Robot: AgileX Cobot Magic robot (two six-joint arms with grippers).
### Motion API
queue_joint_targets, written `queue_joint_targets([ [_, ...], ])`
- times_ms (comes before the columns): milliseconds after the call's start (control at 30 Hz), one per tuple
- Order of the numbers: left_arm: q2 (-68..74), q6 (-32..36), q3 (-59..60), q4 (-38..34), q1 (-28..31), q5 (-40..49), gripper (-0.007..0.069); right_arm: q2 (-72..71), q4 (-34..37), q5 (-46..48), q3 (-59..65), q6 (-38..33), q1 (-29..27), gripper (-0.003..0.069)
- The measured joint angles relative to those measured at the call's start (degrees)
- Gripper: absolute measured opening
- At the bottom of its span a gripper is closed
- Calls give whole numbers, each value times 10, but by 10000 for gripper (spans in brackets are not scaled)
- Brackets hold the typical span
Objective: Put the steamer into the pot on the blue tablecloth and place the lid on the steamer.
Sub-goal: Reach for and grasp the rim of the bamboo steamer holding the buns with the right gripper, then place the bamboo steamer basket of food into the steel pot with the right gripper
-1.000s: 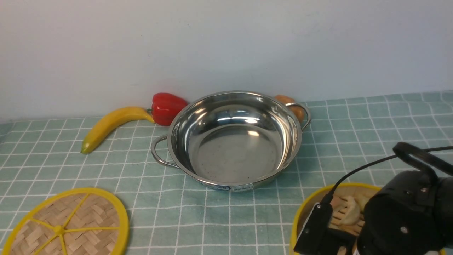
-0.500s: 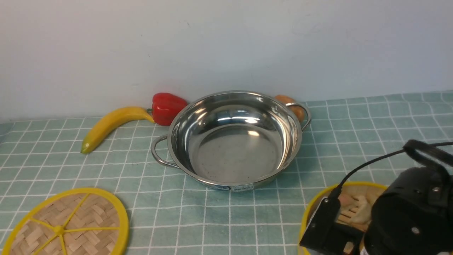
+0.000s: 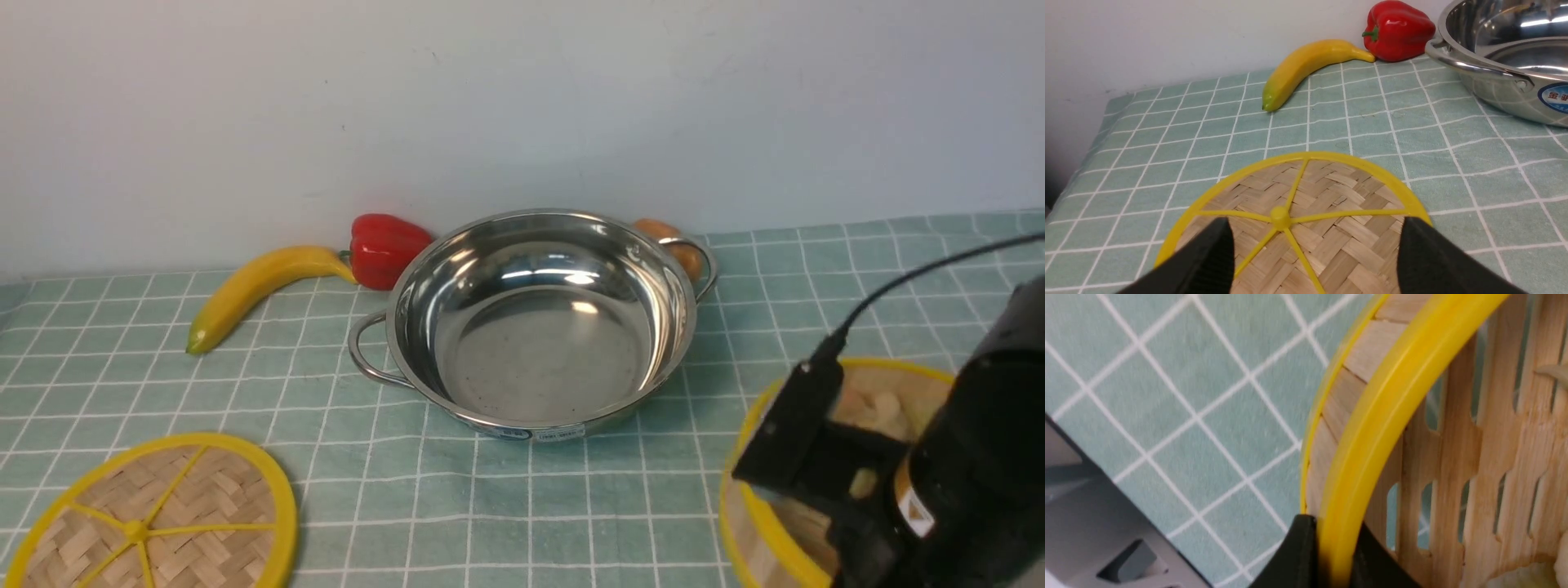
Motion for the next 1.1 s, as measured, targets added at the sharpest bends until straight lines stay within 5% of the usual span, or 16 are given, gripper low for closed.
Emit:
queue_joint_targets([
  [467,0,0,0,0,0,0,495,41,-57,9,-180,-28,0,81],
  [1100,0,0,0,0,0,0,495,260,-66,17,-417,-177,22,81],
])
